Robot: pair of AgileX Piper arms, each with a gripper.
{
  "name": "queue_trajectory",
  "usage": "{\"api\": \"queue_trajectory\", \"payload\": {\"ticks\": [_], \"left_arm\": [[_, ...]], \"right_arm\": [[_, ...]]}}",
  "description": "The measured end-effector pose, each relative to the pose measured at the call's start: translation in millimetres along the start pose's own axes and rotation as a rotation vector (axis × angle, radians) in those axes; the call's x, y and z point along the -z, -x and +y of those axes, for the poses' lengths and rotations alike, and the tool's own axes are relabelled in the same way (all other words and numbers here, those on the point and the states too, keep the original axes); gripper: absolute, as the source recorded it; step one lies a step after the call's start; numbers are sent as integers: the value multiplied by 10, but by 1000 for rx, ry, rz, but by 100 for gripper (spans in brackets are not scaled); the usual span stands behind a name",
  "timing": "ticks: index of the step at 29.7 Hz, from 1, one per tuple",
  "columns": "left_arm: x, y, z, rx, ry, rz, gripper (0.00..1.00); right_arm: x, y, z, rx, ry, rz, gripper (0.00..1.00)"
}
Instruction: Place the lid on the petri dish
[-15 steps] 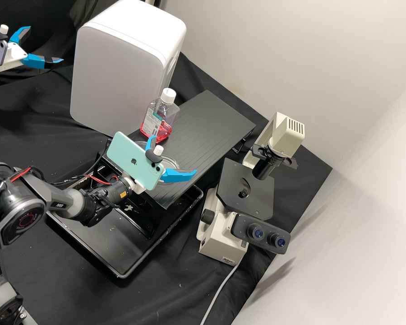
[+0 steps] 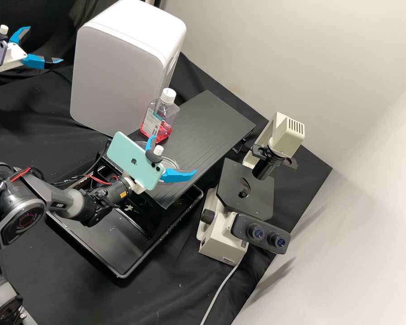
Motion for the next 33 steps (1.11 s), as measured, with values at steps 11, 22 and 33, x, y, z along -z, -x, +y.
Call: {"api": "queue_trajectory", "payload": {"ticks": [11, 22, 33], "left_arm": [[-331, 248, -83, 18, 42, -97, 100], [-854, 683, -390, 70, 130, -319, 100], [-1057, 1097, -616, 202, 120, -446, 100]], "right_arm": [[0, 0, 0, 0, 0, 0, 100], [0, 0, 0, 0, 0, 0, 100], [0, 0, 0, 0, 0, 0, 100]]}}
